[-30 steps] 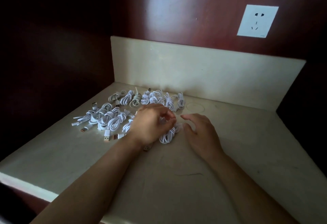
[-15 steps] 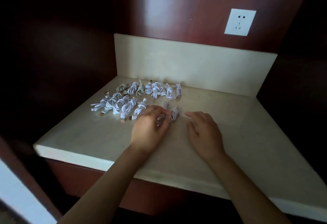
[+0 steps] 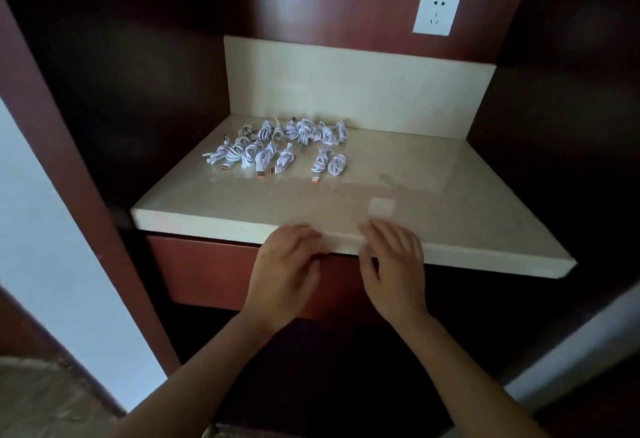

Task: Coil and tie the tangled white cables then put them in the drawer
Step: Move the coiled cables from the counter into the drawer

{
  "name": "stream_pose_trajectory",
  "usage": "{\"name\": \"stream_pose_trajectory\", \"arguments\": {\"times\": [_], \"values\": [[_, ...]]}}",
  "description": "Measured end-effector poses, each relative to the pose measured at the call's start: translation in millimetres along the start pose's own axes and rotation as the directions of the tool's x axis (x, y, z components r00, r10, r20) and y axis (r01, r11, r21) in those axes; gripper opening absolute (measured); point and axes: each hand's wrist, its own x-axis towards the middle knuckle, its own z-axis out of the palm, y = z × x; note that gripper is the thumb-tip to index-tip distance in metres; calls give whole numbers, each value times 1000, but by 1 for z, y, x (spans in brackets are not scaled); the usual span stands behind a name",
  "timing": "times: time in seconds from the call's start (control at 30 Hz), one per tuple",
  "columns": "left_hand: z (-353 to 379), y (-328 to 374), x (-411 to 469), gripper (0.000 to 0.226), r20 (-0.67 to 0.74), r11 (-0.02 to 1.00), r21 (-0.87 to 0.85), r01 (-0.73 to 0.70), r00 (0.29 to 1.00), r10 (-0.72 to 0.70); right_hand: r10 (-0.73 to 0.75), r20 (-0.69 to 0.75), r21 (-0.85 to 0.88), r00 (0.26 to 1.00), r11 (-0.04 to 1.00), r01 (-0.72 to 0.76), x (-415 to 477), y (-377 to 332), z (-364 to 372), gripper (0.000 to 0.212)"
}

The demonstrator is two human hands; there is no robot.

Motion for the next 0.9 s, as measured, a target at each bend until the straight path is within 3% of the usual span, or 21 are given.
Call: {"name": "stream_pose_trajectory", "arguments": {"times": [0.13,0.27,0.33,0.5,0.67,0.9], "values": [[1,-1,-44,30,84,986,-69,150,986,-144,122,-11,77,992,990,-121,-55,-17,5,42],[8,-17,-62,45,191,940,19,341,922,-338,349,166,48,922,931,-361,-79,-23,16,46],[7,-21,-63,52,192,927,65,370,906,-376,384,208,-5,899,920,-392,-80,-26,18,56],[9,-22,-54,70,183,960,216,179,958,-220,285,182,-121,941,956,-266,-66,-27,19,71],[17,-25,-57,81,216,906,418,69,961,-173,282,299,-245,912,946,-212,-64,-24,22,84],[17,-23,-44,71,184,879,472,65,968,-171,275,301,-284,913,940,-189,-51,-28,11,75]]}}
